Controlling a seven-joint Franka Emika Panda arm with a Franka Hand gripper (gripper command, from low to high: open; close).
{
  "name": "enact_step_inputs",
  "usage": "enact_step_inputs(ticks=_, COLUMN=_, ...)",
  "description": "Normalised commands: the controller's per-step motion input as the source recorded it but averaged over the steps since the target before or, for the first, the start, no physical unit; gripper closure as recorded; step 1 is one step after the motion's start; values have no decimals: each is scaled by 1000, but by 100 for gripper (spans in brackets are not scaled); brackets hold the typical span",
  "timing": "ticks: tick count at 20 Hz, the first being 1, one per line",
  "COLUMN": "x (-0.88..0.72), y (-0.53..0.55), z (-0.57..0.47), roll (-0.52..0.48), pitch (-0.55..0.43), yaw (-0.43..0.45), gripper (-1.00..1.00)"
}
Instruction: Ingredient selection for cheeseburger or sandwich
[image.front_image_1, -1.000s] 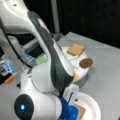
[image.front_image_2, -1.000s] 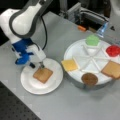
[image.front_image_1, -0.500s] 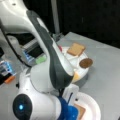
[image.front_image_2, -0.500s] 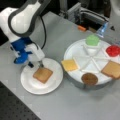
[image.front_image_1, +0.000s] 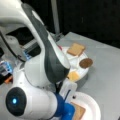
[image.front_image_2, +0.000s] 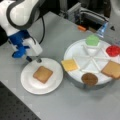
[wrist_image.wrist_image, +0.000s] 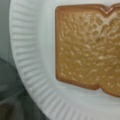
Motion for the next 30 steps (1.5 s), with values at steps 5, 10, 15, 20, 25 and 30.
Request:
enact_step_inputs(ticks=5, x=-610, y=545, z=336, roll=-496, pitch=70, yaw=-157, gripper=-100)
enact_step_inputs(ticks=10, x=-633, y=485, z=41, roll=-575, pitch=20, yaw=-97, gripper=-100)
enact_step_inputs(ticks=15, x=-564, y=372, z=-119, roll=-494, pitch=-139, yaw=-9, gripper=-100)
enact_step_inputs(ticks=20, x=-808, y=490, z=19, roll=-383, pitch=-152, yaw=120, gripper=-100)
enact_step_inputs(ticks=25, x=-813, y=497, z=-76, roll=-364, pitch=-162, yaw=158, gripper=-100)
enact_step_inputs(ticks=30, x=-484, y=238, z=-129, roll=-321, pitch=-189, yaw=125, gripper=-100)
